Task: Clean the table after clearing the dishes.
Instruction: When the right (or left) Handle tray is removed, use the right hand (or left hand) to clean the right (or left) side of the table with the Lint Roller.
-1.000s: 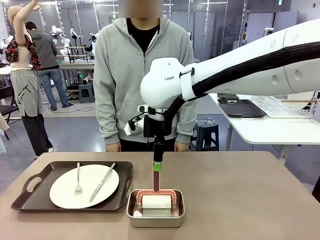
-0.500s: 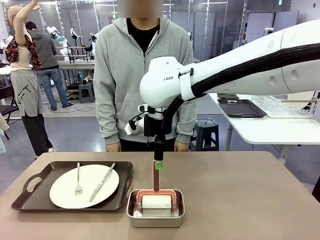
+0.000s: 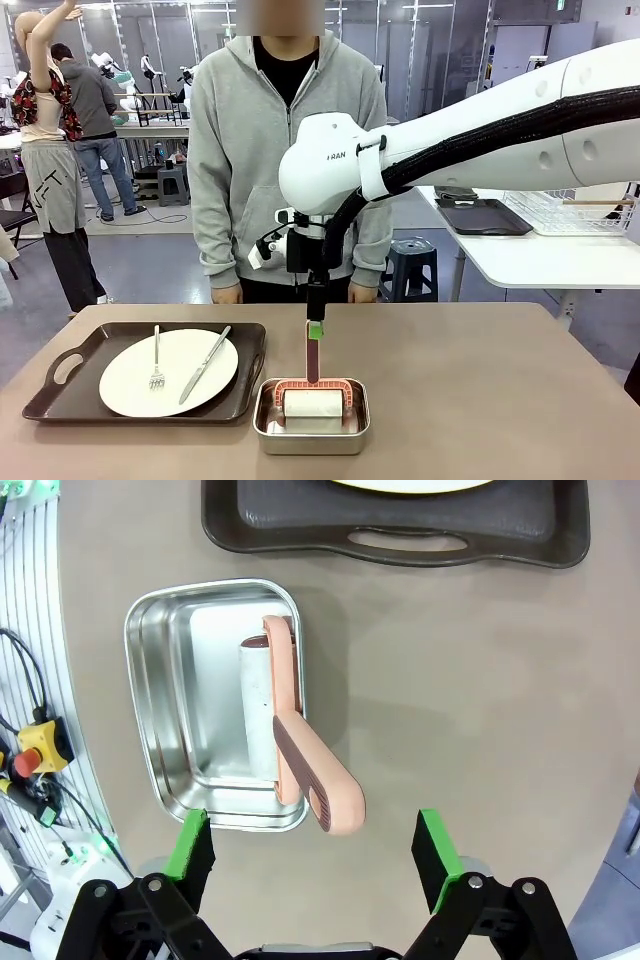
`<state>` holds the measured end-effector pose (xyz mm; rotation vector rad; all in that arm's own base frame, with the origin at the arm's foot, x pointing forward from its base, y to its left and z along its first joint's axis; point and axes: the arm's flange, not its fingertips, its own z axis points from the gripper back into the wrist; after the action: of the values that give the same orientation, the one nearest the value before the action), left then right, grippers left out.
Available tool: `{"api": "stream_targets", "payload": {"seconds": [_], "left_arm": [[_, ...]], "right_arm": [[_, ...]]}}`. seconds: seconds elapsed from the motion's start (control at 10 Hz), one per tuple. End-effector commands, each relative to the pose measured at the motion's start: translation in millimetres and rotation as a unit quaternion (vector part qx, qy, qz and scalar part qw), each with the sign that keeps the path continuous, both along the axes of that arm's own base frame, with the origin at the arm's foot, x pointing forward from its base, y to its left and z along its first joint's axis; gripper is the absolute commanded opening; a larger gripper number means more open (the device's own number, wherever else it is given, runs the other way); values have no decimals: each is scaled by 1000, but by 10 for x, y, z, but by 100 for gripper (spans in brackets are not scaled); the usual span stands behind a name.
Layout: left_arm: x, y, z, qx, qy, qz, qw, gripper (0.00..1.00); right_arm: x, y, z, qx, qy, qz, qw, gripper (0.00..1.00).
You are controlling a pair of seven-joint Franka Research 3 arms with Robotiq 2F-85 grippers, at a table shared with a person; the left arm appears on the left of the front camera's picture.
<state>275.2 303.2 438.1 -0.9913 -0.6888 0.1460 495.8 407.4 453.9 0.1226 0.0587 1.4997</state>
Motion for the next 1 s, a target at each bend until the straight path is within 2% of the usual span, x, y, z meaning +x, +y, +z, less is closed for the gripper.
{"api": "stream_targets", "payload": {"seconds": [0.0, 0.3, 0.4, 0.5, 0.6, 0.7, 0.8, 0.9], "left_arm": [[-19, 11, 22, 0, -1, -1, 1000, 100], [-19, 11, 22, 0, -1, -1, 1000, 100], [-19, 11, 22, 0, -1, -1, 1000, 100], [-19, 11, 22, 0, -1, -1, 1000, 100], [-19, 11, 22, 0, -1, -1, 1000, 100], [-19, 11, 22, 0, -1, -1, 1000, 100], [-19, 11, 22, 0, -1, -1, 1000, 100], [-19, 11, 22, 0, -1, -1, 1000, 100]], "right_arm": [[-31, -23, -15, 12, 1, 8, 1000, 100], [0, 0, 0, 0, 0, 0, 1000, 100], [104, -219, 129, 30, 8, -82, 996, 100], [228, -574, 240, 99, 13, -169, 981, 100], [284, -876, 252, 146, 52, -212, 965, 100], [306, -1215, 186, 190, 101, -267, 939, 100], [267, -1605, 50, 249, 169, -317, 899, 100], [164, -2156, -180, 326, 253, -361, 836, 100]]}}
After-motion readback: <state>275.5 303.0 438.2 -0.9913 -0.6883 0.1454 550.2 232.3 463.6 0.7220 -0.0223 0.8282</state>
